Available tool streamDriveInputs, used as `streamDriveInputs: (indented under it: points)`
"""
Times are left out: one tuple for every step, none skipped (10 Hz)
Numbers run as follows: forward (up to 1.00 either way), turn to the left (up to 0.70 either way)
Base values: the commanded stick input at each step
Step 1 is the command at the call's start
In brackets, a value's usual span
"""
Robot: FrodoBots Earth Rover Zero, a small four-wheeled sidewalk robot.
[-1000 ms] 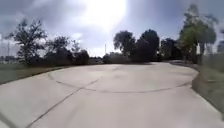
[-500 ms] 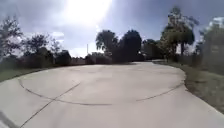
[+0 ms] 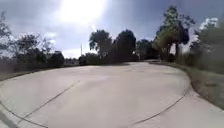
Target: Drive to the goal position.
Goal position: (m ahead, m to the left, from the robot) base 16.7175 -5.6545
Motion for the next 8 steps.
streamDriveInputs:
  points:
    - [0.85,-0.34]
    - [0.85,-0.34]
    - [0.85,-0.34]
    - [0.85,-0.34]
    - [0.85,-0.34]
    - [0.85,-0.34]
    - [0.85,-0.34]
    - [0.85,-0.23]
